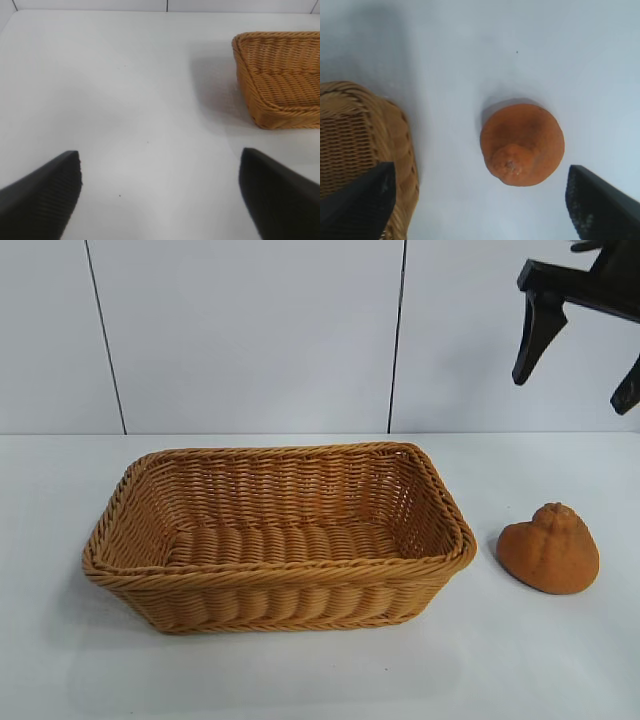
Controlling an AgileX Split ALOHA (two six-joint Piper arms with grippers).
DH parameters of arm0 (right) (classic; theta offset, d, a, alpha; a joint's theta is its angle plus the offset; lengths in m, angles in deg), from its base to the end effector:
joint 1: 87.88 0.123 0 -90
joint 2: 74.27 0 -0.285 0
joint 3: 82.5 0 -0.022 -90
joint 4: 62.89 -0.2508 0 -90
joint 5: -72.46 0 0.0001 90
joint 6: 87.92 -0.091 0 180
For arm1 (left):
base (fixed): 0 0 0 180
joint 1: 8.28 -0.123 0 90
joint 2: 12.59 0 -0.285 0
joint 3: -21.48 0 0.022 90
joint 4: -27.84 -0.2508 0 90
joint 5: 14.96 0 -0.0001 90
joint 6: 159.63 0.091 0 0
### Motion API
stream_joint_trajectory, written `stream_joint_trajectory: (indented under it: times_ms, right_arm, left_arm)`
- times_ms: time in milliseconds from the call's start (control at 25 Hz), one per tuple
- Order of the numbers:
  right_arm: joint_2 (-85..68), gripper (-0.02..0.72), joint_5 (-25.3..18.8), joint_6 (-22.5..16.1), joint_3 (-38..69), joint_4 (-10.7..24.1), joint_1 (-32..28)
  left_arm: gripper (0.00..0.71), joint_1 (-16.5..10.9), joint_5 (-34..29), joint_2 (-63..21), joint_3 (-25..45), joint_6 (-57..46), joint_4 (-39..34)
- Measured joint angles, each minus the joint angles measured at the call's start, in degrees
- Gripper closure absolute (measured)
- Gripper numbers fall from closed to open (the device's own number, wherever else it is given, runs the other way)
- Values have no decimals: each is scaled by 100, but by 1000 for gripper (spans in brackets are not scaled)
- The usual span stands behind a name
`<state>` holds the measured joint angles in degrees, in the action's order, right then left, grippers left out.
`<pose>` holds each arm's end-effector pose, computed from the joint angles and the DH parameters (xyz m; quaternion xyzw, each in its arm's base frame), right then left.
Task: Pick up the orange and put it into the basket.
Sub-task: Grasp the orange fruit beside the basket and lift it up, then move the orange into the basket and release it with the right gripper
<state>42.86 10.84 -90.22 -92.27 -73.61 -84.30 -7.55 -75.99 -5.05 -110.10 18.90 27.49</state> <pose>0.3919 0.0395 0.2348 0.0252 0.9914 0.0909 0.0911 -0.0060 0.0006 0.2776 -0.0056 0.8526 -0.0070 0.5225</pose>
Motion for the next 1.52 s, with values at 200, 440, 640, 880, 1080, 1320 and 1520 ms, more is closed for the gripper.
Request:
stream_joint_trajectory:
  times_ms: [200,440,640,880,1080,1320,1520]
  right_arm:
    - [862,72,-14,23,5,-35,-5]
    - [1585,74,7,40,5,-47,-5]
    - [1694,368,34,47,11,-16,-5]
    - [1303,680,-161,170,-97,14,-5]
    - [603,681,-364,261,-594,-142,-4]
    - [-9,681,-613,265,-1175,-197,269]
    - [-28,681,-679,191,-1240,-197,1031]
  left_arm:
    - [98,0,0,0,0,0,0]
    - [98,0,0,0,0,-6,0]
    - [98,0,0,0,0,-10,0]
    - [98,0,0,0,0,-10,0]
    - [98,0,12,0,0,-10,0]
    - [98,0,12,0,0,-10,-5]
    - [98,0,12,0,0,-10,-5]
